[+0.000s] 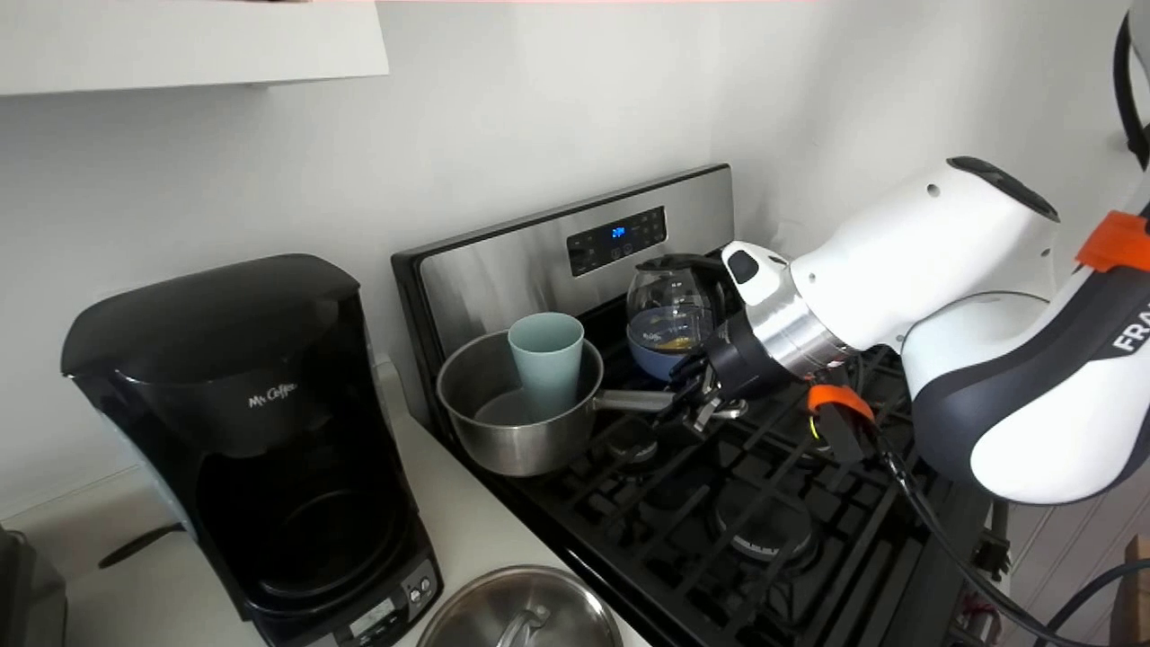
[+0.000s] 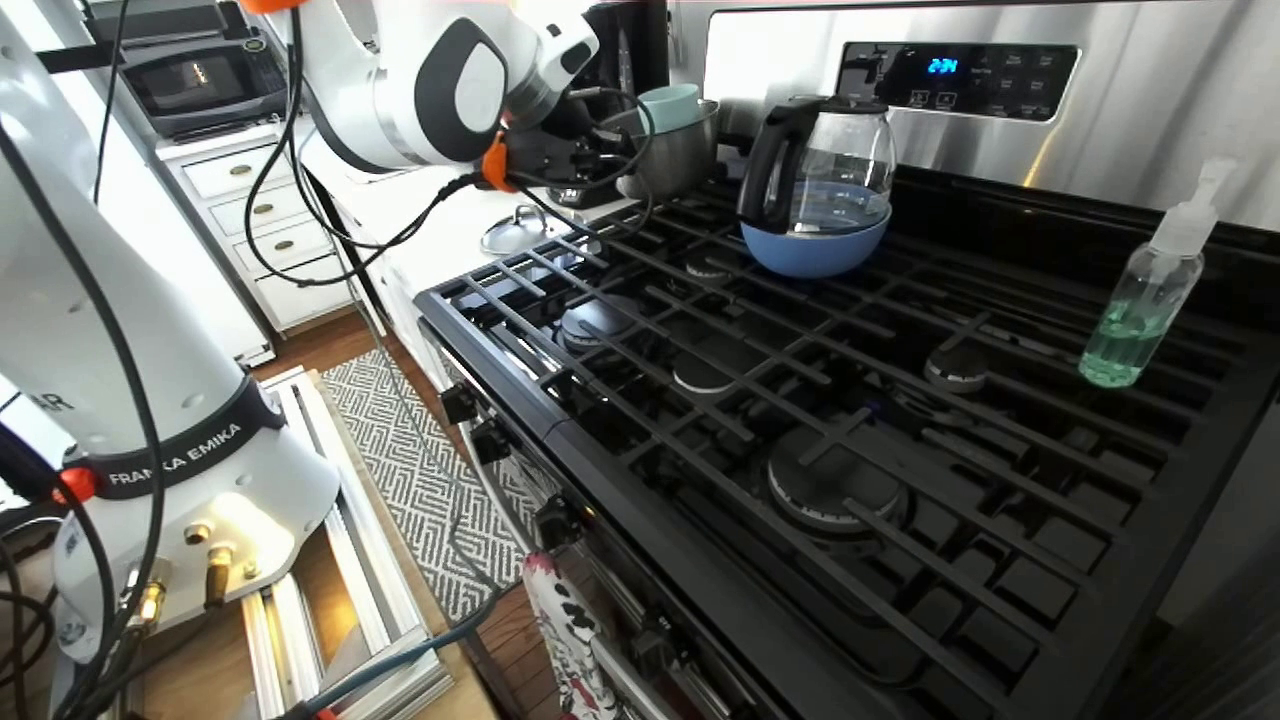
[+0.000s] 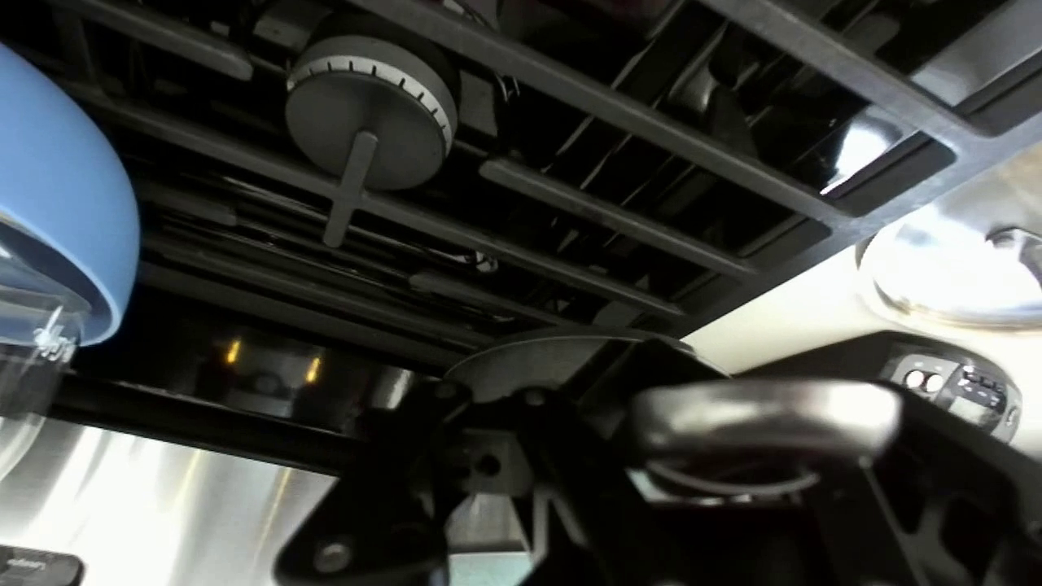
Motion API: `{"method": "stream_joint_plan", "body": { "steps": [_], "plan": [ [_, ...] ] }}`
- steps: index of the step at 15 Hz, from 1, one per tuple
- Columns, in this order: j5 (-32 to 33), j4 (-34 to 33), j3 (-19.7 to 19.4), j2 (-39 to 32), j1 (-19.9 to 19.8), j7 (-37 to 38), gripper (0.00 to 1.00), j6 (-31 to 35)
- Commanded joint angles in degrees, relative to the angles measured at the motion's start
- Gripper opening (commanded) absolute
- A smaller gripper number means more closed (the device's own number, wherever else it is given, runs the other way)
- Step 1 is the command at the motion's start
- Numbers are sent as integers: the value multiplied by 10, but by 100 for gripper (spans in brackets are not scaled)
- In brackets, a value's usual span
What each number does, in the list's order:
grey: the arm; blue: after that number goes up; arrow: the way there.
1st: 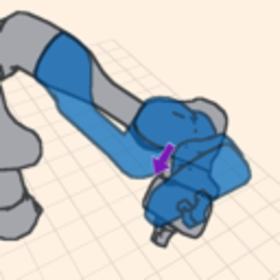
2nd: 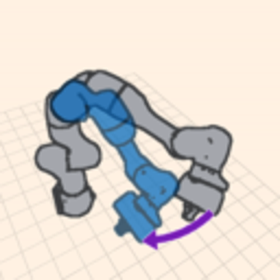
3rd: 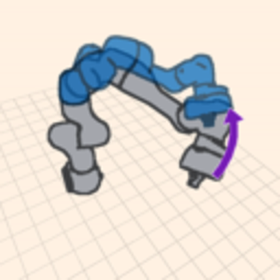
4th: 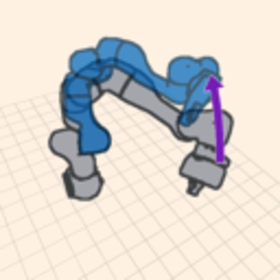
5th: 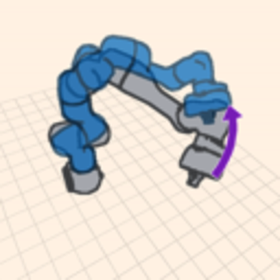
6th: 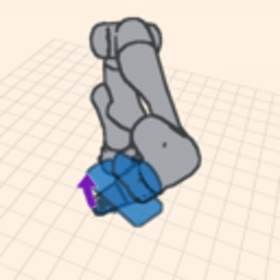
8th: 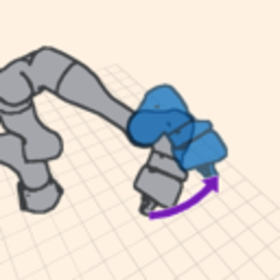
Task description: Pick up the silver pot and put it on the bottom right cooker of the stove
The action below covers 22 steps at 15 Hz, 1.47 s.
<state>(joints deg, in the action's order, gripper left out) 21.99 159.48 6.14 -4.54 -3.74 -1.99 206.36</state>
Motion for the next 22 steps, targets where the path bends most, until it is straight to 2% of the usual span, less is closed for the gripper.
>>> {"method": "stream_joint_plan", "body": {
  "steps": [1,3,8,9,14,15,19,22],
  "plan": [
    [-16,-1,-11,-39,23,-44,3,95],
    [-38,0,-23,-64,46,-58,3,121],
    [-12,-1,-3,-102,28,-11,3,132],
    [-21,-1,-11,-95,32,-29,10,109],
    [-21,-1,-10,-98,31,-21,10,112],
    [-28,-1,-12,-94,34,-25,3,116],
    [-49,-2,-17,-72,41,-41,3,111],
    [-55,-8,-18,-56,40,-39,3,84]
  ]
}}
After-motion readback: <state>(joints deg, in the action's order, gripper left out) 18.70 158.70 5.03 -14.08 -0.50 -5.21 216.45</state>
